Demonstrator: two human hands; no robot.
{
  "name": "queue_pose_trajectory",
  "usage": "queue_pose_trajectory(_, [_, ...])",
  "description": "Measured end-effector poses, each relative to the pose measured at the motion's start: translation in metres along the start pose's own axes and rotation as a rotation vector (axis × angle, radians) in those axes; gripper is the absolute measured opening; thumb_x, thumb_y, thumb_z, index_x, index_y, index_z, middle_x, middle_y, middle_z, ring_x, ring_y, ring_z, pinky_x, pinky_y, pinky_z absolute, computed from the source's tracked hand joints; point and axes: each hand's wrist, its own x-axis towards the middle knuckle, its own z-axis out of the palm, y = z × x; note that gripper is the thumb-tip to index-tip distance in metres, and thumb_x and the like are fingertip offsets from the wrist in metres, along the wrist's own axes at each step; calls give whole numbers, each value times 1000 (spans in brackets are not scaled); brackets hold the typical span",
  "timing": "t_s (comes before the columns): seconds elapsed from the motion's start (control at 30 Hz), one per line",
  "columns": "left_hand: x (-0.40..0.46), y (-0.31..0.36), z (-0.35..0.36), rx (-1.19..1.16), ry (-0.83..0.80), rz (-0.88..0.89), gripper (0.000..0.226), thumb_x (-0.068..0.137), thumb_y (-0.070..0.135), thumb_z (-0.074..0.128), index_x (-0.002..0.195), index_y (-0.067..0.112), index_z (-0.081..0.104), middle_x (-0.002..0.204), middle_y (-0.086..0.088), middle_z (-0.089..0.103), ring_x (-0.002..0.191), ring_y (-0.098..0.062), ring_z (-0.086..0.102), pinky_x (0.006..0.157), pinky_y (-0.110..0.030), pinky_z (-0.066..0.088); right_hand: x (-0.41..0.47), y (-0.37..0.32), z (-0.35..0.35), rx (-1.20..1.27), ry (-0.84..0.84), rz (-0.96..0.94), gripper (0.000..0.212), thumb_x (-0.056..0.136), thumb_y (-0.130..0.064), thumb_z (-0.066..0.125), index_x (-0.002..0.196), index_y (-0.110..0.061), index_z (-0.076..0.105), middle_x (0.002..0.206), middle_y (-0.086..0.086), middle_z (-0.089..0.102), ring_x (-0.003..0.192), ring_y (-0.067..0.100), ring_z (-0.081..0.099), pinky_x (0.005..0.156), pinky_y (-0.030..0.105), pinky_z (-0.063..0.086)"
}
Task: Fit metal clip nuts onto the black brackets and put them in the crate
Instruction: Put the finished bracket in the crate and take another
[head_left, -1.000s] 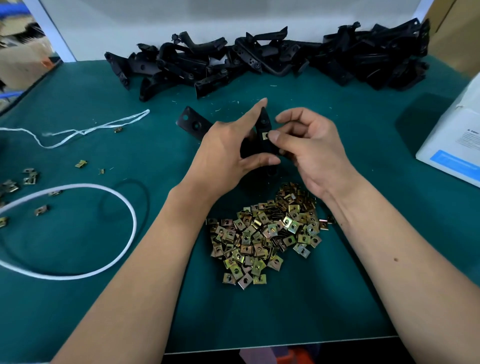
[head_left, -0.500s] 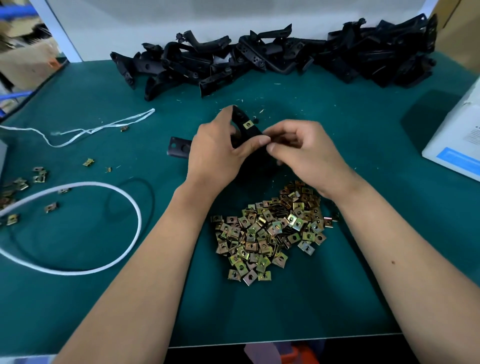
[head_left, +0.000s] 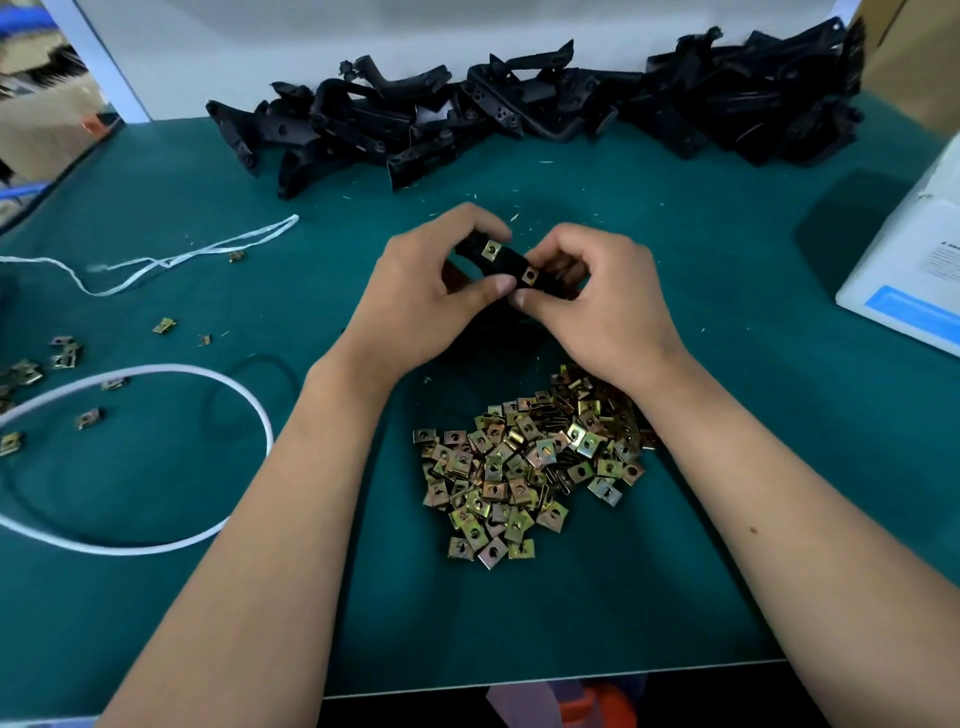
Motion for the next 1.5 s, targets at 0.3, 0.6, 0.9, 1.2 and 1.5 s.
queue_pose_trajectory(0.3, [0, -12, 6, -66, 20, 7, 24, 87, 24, 77, 107, 25, 64, 89, 12, 65, 66, -12, 56, 63, -33, 50, 4, 5, 1, -47, 26, -19, 24, 73, -23, 93, 86, -13, 74, 86, -10, 58, 70, 5, 54, 64, 12, 39])
queue_pose_trajectory(0.6, [3, -13, 8, -64, 62, -1, 23, 82, 29, 80, 100, 24, 66, 85, 6, 68, 71, -28, 62, 66, -48, 54, 8, 8, -1, -34, -31, -83, 25, 74, -15, 91, 86, -8, 70, 88, -8, 58, 75, 21, 58, 69, 30, 48])
queue_pose_trajectory(0.9, [7, 3, 10, -27, 24, -12, 25, 80, 26, 85, 94, 25, 65, 76, 15, 62, 60, 1, 48, 59, -18, 39, 6, 3, -15, -139, -53, -32, 26, 72, -27, 91, 78, -18, 68, 79, -7, 65, 71, 9, 59, 63, 25, 44])
queue_pose_trajectory(1.2, [26, 110, 69, -55, -164, 170, 30, 74, 24, 87, 95, 15, 67, 76, 18, 60, 70, 0, 53, 66, -11, 37, -50, 10, -123, -204, 54, 71, 33, 73, -26, 88, 100, -20, 69, 89, -4, 69, 85, 17, 66, 83, 35, 54])
queue_pose_trajectory(1.5, [5, 309, 254, -132, -528, 519, 40, 74, 38, 86, 102, 18, 64, 92, 7, 69, 90, -18, 62, 81, -37, 48, -248, 68, -291, -89, 725, 241, 31, 76, -26, 84, 99, -20, 63, 87, -1, 64, 81, 10, 60, 78, 30, 50])
